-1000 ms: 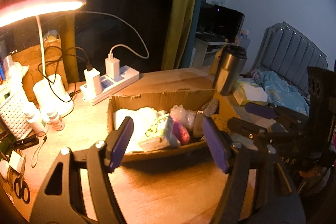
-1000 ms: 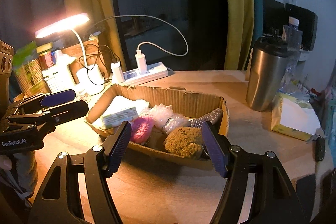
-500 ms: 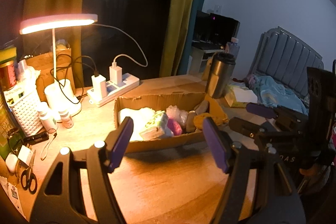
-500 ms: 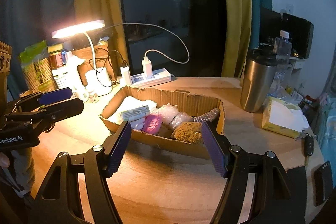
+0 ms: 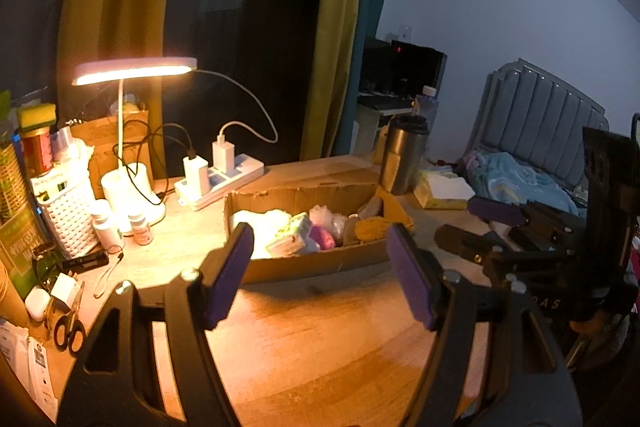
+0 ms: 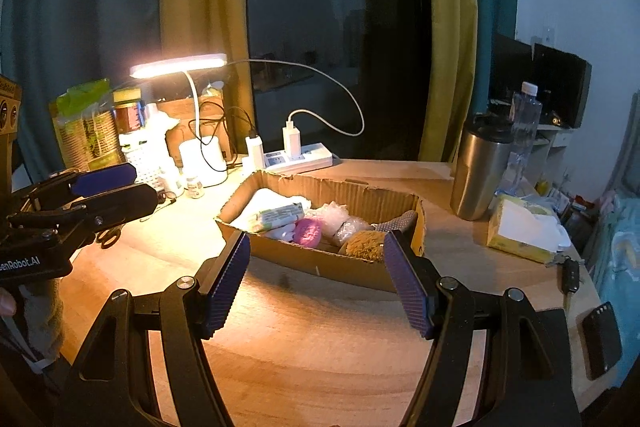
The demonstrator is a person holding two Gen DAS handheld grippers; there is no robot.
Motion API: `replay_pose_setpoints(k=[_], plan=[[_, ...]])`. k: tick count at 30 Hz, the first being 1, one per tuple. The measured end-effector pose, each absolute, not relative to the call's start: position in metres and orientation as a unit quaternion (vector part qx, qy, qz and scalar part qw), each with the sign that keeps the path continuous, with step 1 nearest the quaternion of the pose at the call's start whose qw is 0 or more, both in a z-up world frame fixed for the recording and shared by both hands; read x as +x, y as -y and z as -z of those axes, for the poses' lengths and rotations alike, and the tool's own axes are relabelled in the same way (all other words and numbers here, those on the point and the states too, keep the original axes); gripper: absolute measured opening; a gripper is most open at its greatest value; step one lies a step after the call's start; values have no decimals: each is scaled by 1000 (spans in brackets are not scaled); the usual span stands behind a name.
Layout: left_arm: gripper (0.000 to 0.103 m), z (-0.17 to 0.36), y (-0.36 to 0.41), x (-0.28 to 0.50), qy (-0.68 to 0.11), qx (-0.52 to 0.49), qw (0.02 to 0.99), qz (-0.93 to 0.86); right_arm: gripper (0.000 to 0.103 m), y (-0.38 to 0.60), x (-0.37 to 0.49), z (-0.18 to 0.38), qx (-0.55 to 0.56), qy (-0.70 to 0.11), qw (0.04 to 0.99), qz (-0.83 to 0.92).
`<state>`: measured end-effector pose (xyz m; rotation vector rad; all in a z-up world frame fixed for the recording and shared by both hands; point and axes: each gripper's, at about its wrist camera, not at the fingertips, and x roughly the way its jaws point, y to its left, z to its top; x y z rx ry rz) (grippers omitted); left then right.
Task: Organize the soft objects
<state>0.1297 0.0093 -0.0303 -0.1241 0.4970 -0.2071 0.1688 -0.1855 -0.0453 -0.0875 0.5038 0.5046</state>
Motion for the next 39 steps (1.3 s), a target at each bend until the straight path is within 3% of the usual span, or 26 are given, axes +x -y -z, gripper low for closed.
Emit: replay_pose_setpoints(k=[25,26,29,39], plan=[[71,-33,-1,40,-154,-30,981,118,72,200,74,-15,-42,-165,963,-210],[73,-36,0,38,-153,-27,981,117,72,201,69,-20,-43,-159,964,-209],[95,-48,-1,33,-144,-28,982,117,72,204,57,-33,-43,-145,968,-200],[96,-76,3,17,-120,-26,986,109,77,213,38,-57,-43,-125,974,-185]])
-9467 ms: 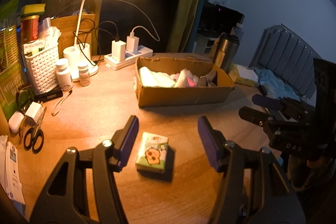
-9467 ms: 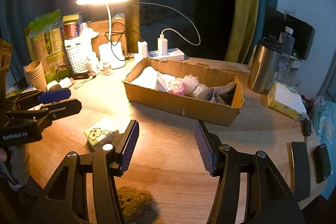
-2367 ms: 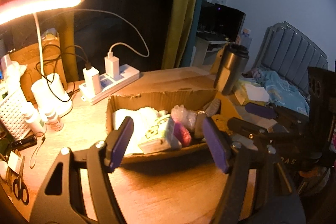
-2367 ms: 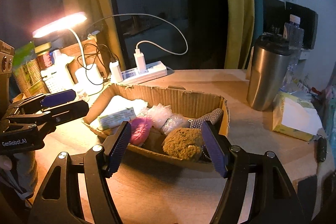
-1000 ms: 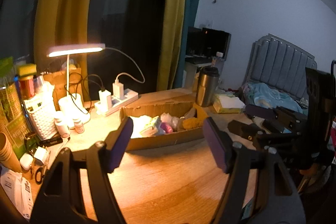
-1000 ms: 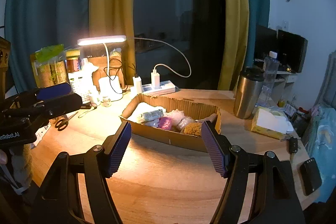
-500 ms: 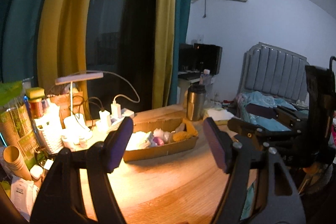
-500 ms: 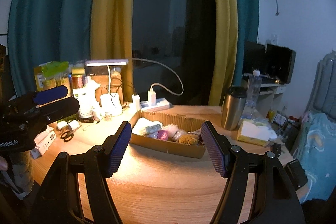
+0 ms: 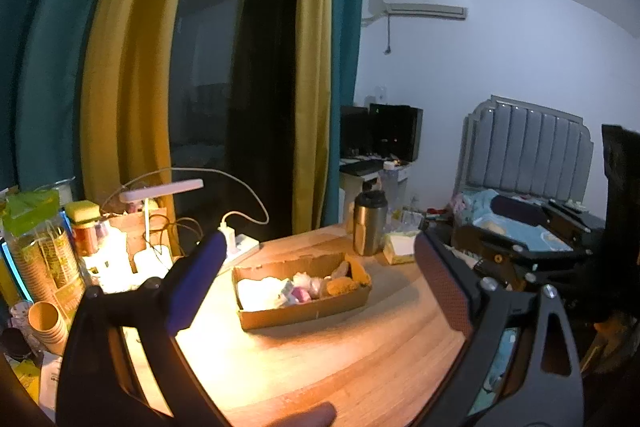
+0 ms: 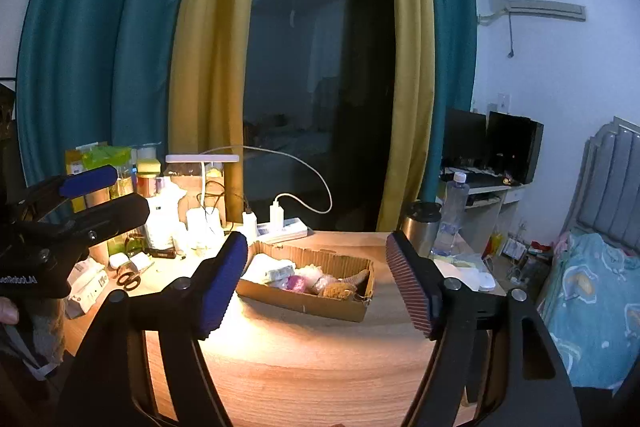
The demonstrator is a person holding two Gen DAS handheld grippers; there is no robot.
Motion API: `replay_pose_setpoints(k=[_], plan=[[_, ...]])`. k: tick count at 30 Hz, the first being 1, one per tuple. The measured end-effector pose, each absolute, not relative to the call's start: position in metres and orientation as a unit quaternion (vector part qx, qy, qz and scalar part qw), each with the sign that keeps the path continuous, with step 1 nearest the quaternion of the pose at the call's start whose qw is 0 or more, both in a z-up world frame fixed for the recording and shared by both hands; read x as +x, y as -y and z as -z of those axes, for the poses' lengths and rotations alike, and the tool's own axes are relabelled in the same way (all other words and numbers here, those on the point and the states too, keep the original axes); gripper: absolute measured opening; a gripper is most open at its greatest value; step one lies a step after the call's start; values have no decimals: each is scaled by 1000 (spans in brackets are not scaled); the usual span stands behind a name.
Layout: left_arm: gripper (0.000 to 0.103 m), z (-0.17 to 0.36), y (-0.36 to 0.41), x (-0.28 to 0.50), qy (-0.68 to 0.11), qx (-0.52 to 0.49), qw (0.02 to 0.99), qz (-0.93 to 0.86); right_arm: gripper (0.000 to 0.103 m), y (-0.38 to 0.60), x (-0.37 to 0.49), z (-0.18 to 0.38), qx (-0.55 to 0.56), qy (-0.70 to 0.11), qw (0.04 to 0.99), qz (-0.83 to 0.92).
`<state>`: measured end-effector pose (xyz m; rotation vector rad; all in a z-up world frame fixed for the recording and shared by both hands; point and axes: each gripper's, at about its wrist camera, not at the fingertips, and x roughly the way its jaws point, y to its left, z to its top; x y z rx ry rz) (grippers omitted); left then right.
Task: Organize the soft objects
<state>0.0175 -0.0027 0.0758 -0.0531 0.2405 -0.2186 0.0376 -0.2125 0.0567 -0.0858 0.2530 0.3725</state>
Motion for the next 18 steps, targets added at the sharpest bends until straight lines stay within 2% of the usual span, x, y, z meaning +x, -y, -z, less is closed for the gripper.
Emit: replay_pose_setpoints(k=[10,18], plan=[[96,-79,5,15,-121,-14,988,95,78,216,36,-59,-34,-121,975,-183],[101,-77,4,13,-115,-9,990,76,78,217,37,-58,-32,-122,975,-183]])
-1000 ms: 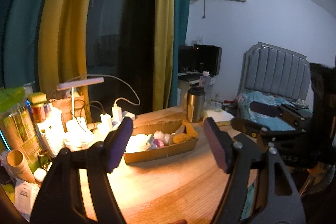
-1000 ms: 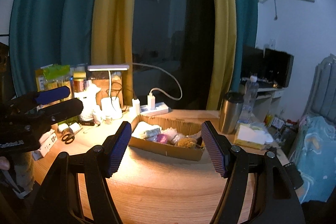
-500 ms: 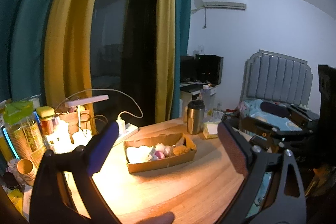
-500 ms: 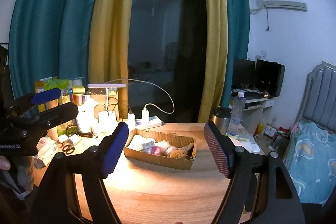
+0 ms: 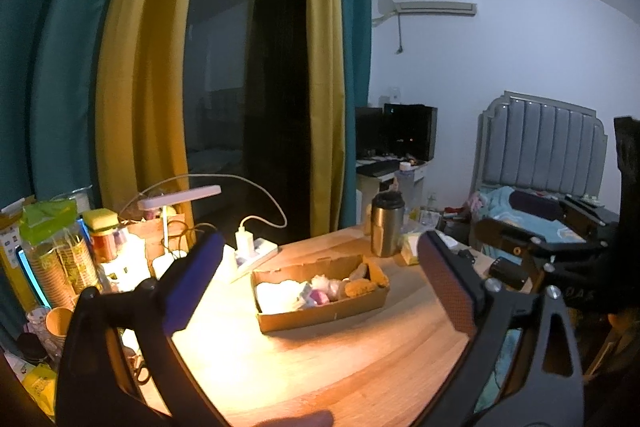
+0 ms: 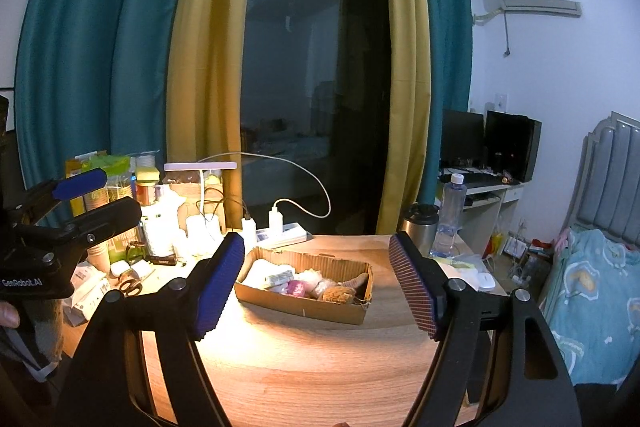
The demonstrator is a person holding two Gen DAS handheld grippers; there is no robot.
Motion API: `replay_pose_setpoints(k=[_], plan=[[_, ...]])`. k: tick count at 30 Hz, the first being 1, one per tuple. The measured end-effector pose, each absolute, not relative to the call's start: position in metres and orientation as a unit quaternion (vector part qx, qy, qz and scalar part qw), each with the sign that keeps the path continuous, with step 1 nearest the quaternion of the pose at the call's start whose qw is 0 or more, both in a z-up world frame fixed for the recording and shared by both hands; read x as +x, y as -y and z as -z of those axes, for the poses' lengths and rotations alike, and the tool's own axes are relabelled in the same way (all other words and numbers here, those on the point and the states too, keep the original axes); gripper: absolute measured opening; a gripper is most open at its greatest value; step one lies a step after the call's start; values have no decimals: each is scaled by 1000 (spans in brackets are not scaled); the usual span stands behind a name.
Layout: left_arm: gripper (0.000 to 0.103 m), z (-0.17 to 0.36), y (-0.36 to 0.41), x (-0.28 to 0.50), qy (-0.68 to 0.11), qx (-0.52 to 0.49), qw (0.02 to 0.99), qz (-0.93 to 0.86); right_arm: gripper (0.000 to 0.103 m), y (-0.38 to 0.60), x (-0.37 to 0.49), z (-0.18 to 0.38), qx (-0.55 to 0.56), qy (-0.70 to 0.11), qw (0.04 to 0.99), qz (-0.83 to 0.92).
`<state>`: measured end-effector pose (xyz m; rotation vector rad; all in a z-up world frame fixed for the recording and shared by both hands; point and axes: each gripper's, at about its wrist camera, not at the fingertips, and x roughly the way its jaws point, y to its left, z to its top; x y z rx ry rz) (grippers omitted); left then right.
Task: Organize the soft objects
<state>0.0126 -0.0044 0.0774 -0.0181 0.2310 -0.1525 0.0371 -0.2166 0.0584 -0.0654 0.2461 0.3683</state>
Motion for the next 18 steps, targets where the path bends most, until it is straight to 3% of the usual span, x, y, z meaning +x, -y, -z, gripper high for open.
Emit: replay_pose_setpoints(k=[18], plan=[[102,-77,2,12,-114,-18,990,75,78,217,39,-57,-33,-124,975,-182]])
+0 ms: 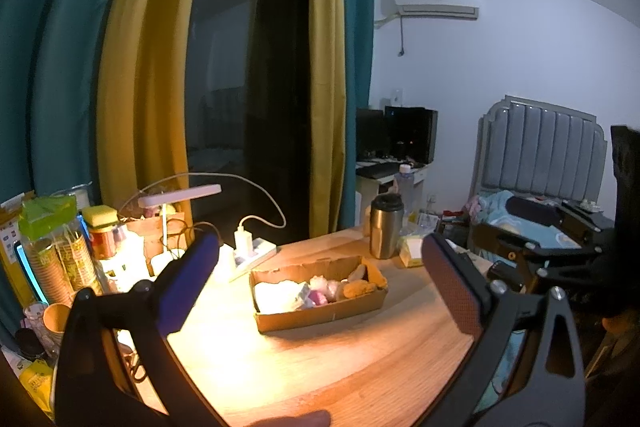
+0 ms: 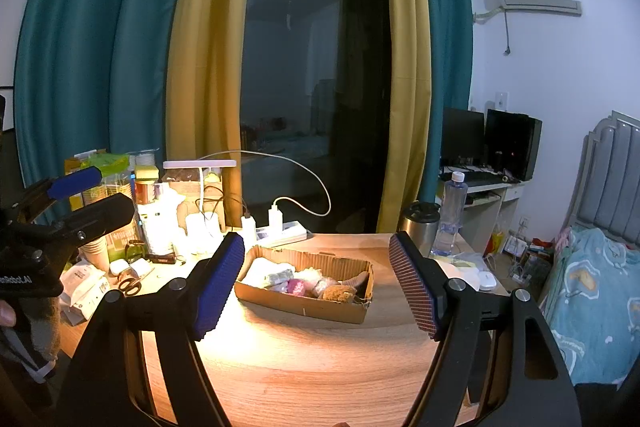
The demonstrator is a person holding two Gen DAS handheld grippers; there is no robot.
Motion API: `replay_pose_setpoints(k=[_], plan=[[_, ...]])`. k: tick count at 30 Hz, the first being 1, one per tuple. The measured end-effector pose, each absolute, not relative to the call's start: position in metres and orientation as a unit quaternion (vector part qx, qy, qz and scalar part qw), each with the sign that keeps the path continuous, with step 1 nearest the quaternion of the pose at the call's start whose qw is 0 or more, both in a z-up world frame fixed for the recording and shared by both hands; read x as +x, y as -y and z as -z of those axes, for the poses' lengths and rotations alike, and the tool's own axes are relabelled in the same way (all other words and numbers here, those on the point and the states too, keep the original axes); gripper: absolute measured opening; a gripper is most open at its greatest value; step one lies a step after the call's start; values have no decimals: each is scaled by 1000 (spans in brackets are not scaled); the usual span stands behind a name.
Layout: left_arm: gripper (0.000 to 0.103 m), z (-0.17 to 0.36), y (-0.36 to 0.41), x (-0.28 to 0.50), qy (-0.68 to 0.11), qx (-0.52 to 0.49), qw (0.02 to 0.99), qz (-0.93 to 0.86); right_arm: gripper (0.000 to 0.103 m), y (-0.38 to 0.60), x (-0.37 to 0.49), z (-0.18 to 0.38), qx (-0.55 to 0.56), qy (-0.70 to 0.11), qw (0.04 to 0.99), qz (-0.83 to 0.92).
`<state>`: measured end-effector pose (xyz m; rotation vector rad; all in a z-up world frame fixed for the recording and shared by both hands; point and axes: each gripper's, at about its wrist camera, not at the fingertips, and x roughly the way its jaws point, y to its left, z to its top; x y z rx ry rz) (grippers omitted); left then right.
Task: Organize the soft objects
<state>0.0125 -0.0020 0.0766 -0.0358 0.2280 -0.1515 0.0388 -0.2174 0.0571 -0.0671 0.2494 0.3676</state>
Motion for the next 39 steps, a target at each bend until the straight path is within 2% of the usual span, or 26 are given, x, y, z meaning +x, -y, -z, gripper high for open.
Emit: replay_pose_setpoints(k=[39], plan=[[102,-75,9,11,-113,-11,990,77,78,216,38,-51,-32,-127,974,-182]])
